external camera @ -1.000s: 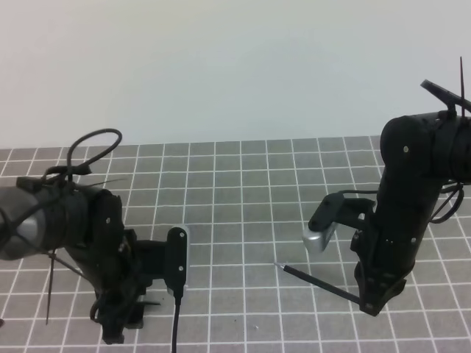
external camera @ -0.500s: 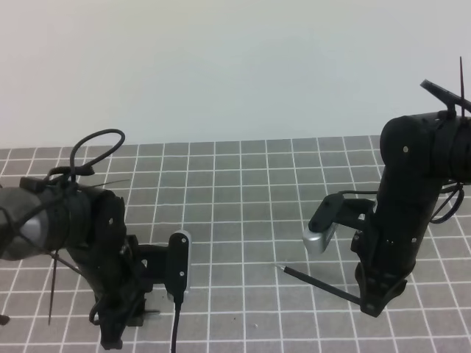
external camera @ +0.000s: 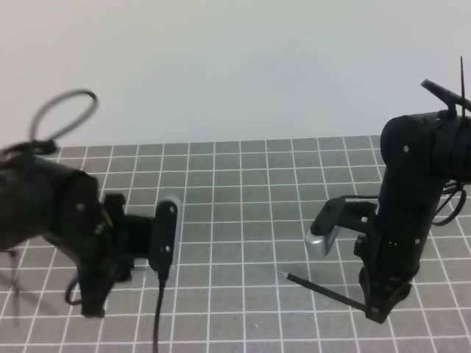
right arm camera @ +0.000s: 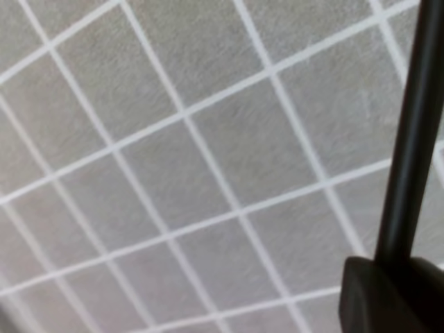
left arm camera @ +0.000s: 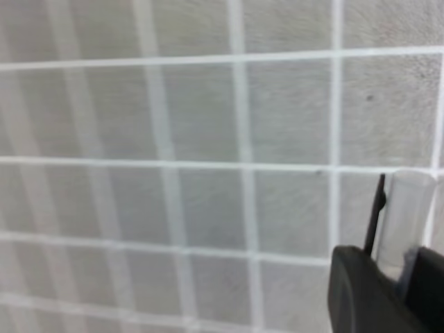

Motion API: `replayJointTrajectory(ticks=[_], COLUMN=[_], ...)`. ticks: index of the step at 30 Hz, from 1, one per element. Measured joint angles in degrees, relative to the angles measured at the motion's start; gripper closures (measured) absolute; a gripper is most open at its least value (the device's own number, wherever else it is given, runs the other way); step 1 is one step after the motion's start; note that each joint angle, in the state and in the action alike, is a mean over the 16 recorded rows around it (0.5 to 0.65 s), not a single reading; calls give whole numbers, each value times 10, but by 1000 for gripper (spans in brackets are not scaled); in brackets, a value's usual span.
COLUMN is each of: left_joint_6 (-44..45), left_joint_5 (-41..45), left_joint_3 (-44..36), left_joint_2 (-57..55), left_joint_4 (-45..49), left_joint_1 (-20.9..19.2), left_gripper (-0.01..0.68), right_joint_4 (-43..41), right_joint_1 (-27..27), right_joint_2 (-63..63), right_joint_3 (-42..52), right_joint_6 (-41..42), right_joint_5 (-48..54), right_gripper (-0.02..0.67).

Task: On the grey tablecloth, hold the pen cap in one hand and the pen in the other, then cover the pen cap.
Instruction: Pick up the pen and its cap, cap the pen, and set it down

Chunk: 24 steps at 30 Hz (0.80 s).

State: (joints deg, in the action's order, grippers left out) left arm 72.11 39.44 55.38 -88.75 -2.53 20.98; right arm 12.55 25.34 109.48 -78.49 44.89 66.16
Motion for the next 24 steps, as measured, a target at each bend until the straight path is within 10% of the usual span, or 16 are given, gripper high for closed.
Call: replayJointTrajectory(ticks=[24], left_joint_6=[109], left_joint_5=[-160], left_joint_3=[-168], left_joint_2=[266], left_joint_4=[-42], left_joint_1=[0], left_gripper=[617], right_joint_4=[89], right_joint_1=[67], right_joint_2=[-83], right_joint_3=[0], right_joint_6=[-75], right_joint_5=[28], right_gripper=[579])
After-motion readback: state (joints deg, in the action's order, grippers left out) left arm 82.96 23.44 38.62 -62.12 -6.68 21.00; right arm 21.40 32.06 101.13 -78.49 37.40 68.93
